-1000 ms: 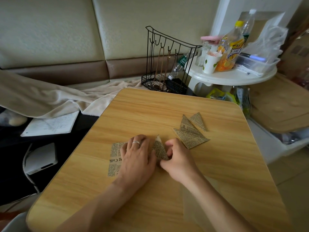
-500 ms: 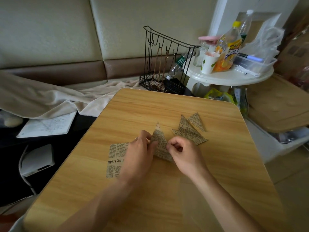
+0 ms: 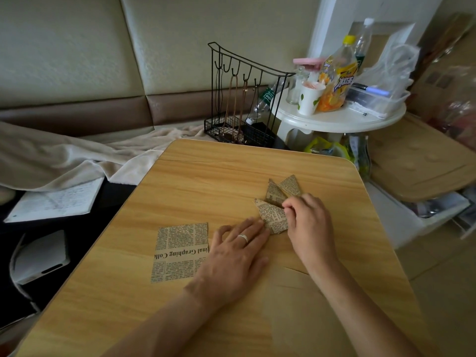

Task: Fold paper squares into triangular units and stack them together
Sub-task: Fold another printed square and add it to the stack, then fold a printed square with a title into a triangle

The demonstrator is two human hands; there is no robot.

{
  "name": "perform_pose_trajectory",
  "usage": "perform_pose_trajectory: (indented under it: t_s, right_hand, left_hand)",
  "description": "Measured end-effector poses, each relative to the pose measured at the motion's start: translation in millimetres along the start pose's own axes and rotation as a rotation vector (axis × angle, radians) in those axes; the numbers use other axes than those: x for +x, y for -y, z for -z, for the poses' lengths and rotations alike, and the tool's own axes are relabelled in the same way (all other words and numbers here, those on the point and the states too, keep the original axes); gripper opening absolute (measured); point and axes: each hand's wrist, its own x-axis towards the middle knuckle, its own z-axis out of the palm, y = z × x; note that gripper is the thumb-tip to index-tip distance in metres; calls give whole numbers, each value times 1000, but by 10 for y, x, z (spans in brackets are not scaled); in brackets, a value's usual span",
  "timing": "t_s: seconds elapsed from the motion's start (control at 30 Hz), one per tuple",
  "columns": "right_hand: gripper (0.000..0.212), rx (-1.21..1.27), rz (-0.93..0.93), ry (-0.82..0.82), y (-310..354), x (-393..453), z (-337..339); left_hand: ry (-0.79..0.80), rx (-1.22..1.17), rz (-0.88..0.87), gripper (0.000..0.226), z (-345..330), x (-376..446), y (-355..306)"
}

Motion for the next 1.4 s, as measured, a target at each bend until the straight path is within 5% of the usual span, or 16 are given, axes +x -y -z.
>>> perform_pose_trajectory:
  t_s: [0.47, 0.6, 0.77, 1.03, 1.27, 1.4]
  right_hand:
    - [6, -10, 106, 62, 123, -201, -165]
    - [9, -23, 95, 59, 205, -190, -127]
    - [12, 44, 224, 117, 570, -337, -93]
    - [41, 174, 335, 399, 793, -693, -55]
    - [24, 153, 298, 343, 744, -777, -11]
    - [24, 167, 272, 323, 755, -724, -62]
  left_hand:
    - [-29, -46, 24, 56, 52, -28, 12]
    - [-126, -3, 222, 43, 226, -145, 84]
    - [-60, 56, 530, 52, 279, -449, 201]
    - [-22, -154, 233, 52, 333, -476, 188]
    - [-127, -79, 283, 47, 325, -552, 195]
    - [-212, -25, 253, 18, 344, -547, 241]
